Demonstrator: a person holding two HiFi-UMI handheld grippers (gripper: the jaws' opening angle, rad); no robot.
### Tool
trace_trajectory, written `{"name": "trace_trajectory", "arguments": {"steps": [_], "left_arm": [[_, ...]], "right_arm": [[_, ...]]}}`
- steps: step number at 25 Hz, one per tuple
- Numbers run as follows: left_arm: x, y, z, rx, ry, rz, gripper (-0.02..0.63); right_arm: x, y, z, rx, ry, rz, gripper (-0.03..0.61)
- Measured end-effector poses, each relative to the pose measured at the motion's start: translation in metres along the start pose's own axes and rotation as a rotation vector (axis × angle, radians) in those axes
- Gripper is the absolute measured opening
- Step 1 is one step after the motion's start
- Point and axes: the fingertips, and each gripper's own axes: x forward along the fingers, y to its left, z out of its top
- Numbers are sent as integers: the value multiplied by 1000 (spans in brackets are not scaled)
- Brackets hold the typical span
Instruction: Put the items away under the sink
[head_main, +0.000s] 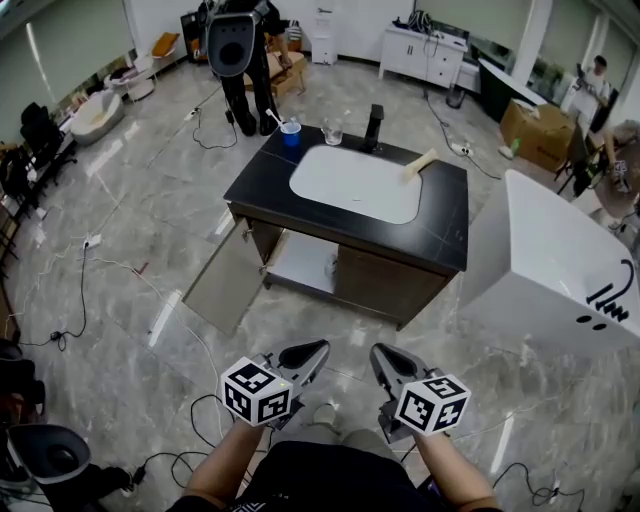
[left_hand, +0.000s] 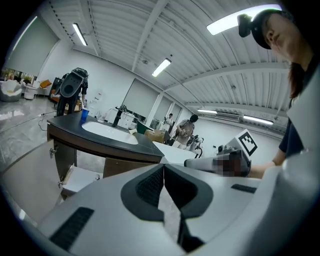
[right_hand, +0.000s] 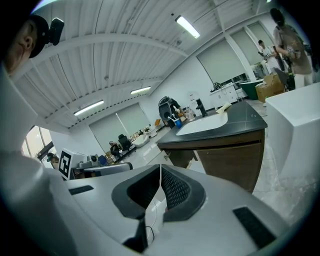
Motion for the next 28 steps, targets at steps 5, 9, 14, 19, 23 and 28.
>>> {"name": "trace_trajectory", "arguments": {"steps": [5, 9, 14, 19, 23, 28], "left_arm": [[4, 17, 3, -19, 13, 0, 9], [13, 26, 11, -23, -2, 3, 9], [32, 39, 27, -22, -25, 24, 9], [68, 49, 50, -20, -47, 51, 9], [99, 54, 69, 6, -55, 63, 9], [134, 59, 88, 13, -65, 79, 9]], "right_arm": [[16, -1, 10, 22, 1, 5, 37], [28, -10, 23, 6, 11, 14, 37], [47, -27, 48, -3, 10, 51, 37], [59, -48, 76, -40, 27, 100, 37], [68, -70, 97, -46, 33, 121, 37], [77, -94, 122, -64, 43, 148, 37]]}}
